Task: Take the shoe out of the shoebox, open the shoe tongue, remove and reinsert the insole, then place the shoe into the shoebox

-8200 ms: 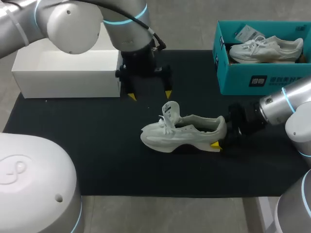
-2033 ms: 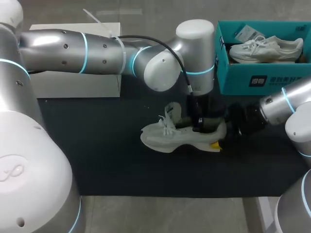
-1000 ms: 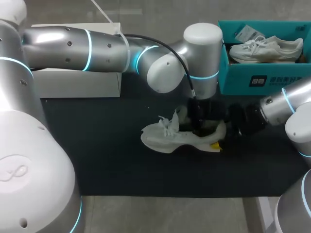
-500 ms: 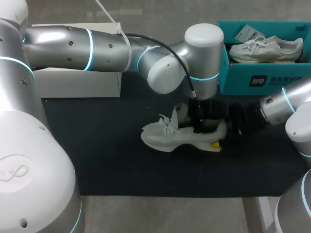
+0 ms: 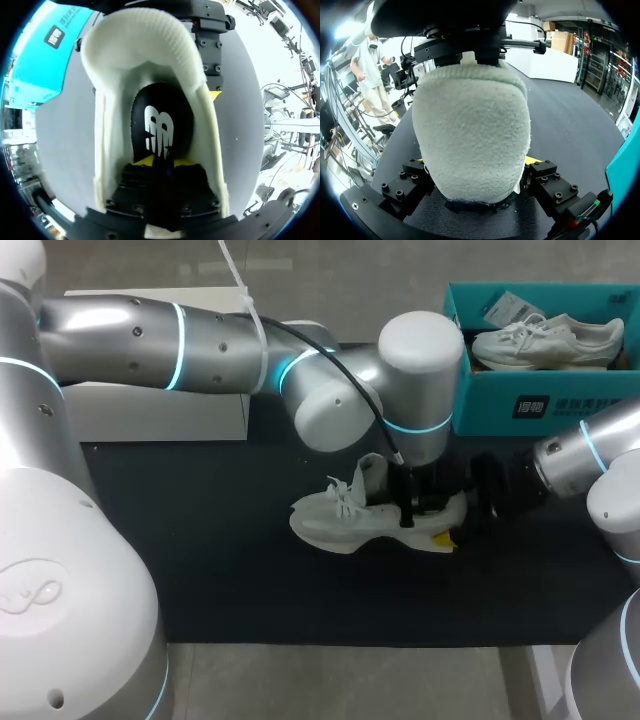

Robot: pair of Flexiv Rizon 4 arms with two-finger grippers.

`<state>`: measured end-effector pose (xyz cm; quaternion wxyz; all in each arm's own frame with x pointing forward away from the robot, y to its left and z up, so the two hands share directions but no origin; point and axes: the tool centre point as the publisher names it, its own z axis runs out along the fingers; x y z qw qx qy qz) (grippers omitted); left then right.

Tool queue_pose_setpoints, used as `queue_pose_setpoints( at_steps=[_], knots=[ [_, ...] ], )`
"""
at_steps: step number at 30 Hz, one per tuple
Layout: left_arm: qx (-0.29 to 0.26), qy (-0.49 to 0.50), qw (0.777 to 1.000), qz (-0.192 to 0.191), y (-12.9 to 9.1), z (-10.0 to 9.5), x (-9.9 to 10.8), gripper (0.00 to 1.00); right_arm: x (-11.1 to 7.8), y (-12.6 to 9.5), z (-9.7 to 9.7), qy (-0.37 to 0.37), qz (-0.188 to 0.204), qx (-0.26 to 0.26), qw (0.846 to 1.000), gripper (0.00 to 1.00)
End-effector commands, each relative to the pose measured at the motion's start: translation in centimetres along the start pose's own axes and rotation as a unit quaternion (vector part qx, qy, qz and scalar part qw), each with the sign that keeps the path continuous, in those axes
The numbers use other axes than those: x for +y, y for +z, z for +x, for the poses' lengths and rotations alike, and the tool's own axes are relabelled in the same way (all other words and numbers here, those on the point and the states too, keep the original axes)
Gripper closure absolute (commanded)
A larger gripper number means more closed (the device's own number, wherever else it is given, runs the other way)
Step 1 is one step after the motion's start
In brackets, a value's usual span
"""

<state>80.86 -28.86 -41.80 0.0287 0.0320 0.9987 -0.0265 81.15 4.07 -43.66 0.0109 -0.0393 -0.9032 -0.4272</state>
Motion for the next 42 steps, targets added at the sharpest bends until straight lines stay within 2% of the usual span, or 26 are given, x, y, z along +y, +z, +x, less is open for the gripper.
queue_pose_setpoints(
  at_steps=[1, 17, 28, 38, 42],
  knots=[
    [-0.019, -0.008, 1.0, 0.013, 7.5, 0.8, 0.7, 1.0, -0.3, 0.6, -0.1, 0.0, 0.002, -0.001, 1.0, 1.0],
    [-0.042, -0.033, 0.997, 0.06, 1.1, -0.1, 1.6, 1.0, -0.3, 0.6, -0.1, 0.0, 0.002, -0.001, 1.0, 1.0],
    [-0.013, -0.043, 0.994, 0.097, -2.6, -1.3, 1.7, 1.0, -0.3, 0.6, -0.1, 0.0, 0.002, -0.001, 1.0, 1.0],
    [0.013, -0.046, 0.989, 0.139, -4.6, -1.2, 2.6, 1.0, -0.3, 0.6, -0.1, 0.0, 0.002, -0.001, 1.0, 1.0],
    [0.039, -0.041, 0.986, 0.16, -5.1, -1.0, 2.8, 1.0, -0.3, 0.6, -0.1, 0.0, 0.002, -0.001, 1.0, 1.0]
  ],
)
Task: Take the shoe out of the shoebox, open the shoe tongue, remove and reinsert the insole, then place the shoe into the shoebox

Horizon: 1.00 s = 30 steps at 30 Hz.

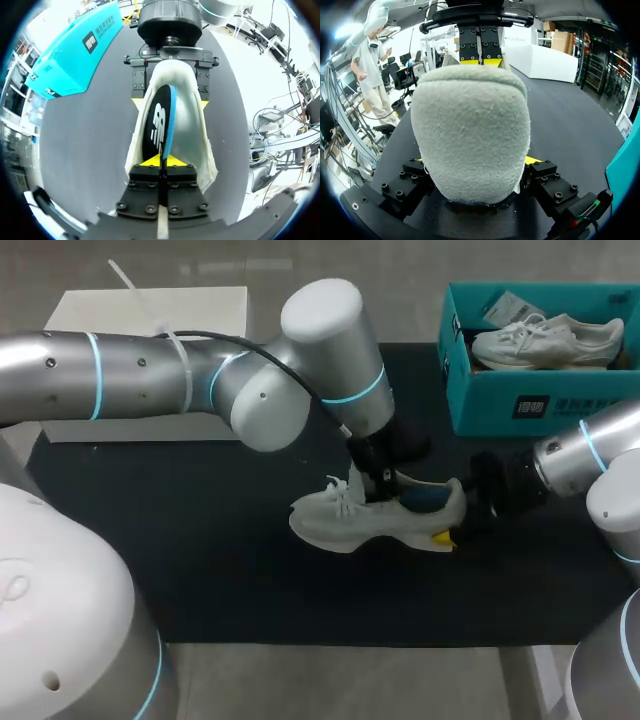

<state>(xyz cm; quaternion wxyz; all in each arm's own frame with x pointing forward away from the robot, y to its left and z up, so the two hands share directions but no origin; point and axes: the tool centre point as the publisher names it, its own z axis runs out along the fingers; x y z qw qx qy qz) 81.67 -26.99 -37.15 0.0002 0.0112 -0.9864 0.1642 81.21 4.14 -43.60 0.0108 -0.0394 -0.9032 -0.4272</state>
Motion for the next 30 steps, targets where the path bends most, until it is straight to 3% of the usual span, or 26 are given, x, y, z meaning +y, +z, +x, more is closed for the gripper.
queue_pose_setpoints(
  at_steps=[1, 14, 30],
  knots=[
    [0.028, 0.006, 0.999, 0.03, -0.9, 0.0, 0.9, 1.0, -0.4, 0.5, -0.1, 0.0, 0.002, -0.001, 1.0, 1.0],
    [0.091, 0.04, 0.988, 0.115, -5.0, 1.3, -1.4, 1.0, -0.4, 0.5, -0.1, 0.0, 0.002, -0.001, 1.0, 1.0],
    [0.111, 0.099, 0.966, 0.213, -12.3, 3.0, -7.7, 1.0, -0.4, 0.5, -0.1, 0.0, 0.002, -0.001, 1.0, 1.0]
  ],
)
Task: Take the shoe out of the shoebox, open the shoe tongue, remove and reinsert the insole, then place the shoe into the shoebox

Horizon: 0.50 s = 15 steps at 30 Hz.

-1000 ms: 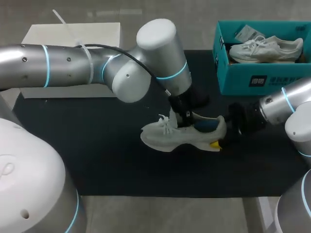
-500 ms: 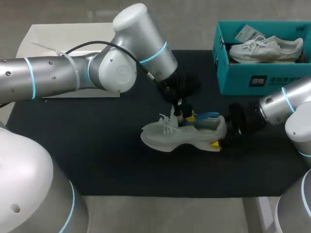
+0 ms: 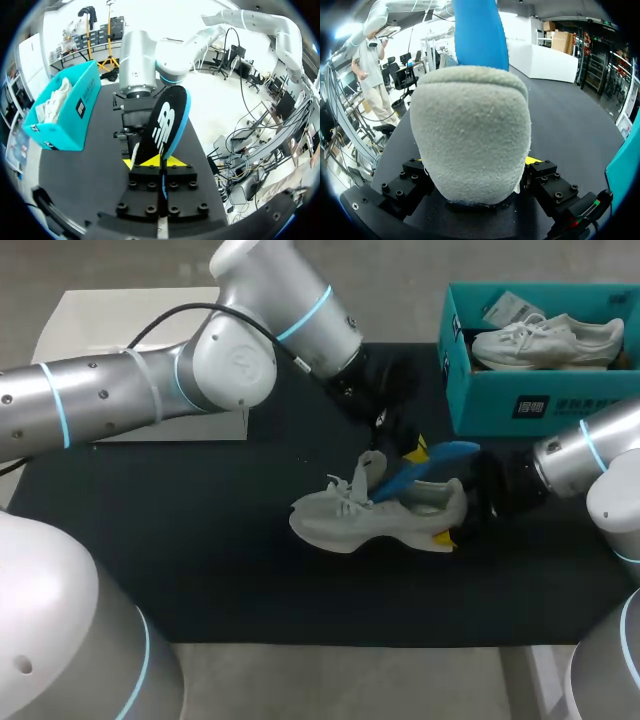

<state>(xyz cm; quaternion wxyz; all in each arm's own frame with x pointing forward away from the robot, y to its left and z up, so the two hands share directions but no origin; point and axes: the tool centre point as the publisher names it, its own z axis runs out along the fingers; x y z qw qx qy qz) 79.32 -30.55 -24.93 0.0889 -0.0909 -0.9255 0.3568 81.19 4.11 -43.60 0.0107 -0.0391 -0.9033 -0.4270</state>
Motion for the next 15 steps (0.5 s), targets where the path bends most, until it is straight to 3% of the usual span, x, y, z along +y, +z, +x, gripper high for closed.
queue_pose_setpoints(
  at_steps=[1, 9, 15],
  knots=[
    [0.01, 0.021, 0.999, 0.023, -1.9, 0.9, -1.9, 1.0, -0.4, 0.6, -0.1, 0.0, 0.002, -0.001, 1.0, 1.0],
    [0.042, 0.059, 0.993, 0.098, -6.2, 2.1, -6.6, 1.0, -0.4, 0.6, -0.1, 0.0, 0.002, -0.001, 1.0, 1.0],
    [0.077, 0.087, 0.981, 0.158, -9.1, 3.5, -9.0, 1.0, -0.4, 0.6, -0.1, 0.0, 0.002, -0.001, 1.0, 1.0]
  ],
)
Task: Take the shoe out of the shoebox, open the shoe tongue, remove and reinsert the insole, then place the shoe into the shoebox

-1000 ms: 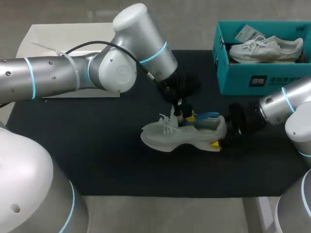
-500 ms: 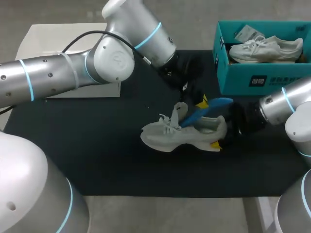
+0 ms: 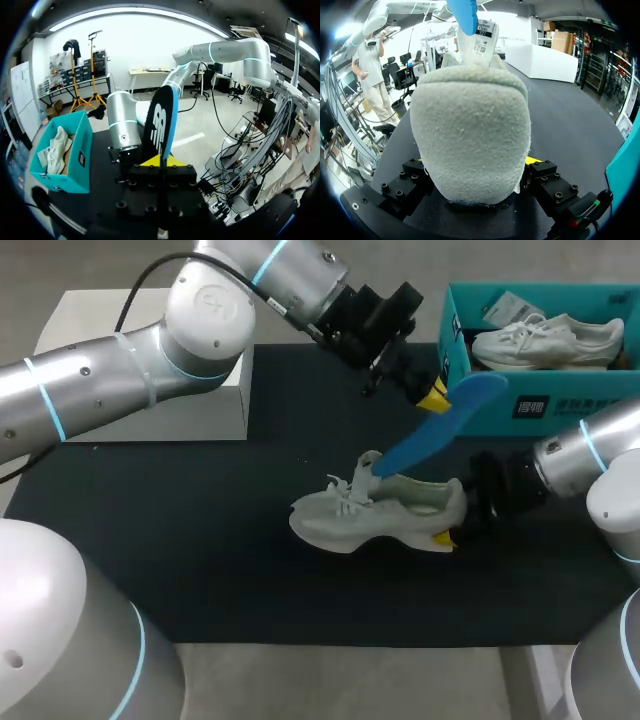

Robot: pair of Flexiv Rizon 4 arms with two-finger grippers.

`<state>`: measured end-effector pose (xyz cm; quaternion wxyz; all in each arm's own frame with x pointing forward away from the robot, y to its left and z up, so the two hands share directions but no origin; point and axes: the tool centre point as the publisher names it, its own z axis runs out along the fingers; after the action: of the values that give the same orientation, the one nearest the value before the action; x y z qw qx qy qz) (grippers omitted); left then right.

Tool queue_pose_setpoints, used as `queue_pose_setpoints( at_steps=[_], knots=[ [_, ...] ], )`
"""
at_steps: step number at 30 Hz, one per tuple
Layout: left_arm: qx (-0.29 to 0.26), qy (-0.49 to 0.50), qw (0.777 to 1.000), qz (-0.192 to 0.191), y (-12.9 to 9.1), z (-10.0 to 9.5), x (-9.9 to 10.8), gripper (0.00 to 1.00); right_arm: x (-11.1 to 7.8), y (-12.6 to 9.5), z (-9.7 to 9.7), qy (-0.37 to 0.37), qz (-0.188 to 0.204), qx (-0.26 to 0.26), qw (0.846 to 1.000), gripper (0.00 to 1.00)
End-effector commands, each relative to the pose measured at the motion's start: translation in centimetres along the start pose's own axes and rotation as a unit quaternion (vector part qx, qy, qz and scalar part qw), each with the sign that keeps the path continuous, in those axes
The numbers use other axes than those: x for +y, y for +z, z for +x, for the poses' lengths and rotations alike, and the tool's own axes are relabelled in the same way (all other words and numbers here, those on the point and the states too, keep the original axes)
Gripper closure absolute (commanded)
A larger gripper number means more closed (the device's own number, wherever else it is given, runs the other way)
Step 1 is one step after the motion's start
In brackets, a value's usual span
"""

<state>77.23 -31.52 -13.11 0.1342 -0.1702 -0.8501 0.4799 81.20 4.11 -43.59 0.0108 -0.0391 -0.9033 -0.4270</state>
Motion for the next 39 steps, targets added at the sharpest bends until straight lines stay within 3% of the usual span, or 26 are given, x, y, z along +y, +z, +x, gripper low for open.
queue_pose_setpoints(
  at_steps=[1, 5, 7, 39],
  knots=[
    [0.018, 0.02, 0.999, 0.03, -1.7, 0.9, -1.1, 1.0, -0.4, 0.6, -0.1, 0.0, 0.002, -0.001, 1.0, 1.0],
    [0.044, 0.045, 0.997, 0.042, -2.8, 1.5, -3.3, 1.0, -0.4, 0.6, -0.1, 0.0, 0.002, -0.001, 1.0, 1.0],
    [0.044, 0.065, 0.997, 0.015, -3.0, 1.6, -4.2, 1.0, -0.4, 0.6, -0.1, 0.0, 0.002, -0.001, 1.0, 1.0],
    [0.044, 0.065, 0.997, 0.015, -3.0, 1.6, -4.2, 1.0, -0.4, 0.6, -0.1, 0.0, 0.002, -0.001, 1.0, 1.0]
  ],
)
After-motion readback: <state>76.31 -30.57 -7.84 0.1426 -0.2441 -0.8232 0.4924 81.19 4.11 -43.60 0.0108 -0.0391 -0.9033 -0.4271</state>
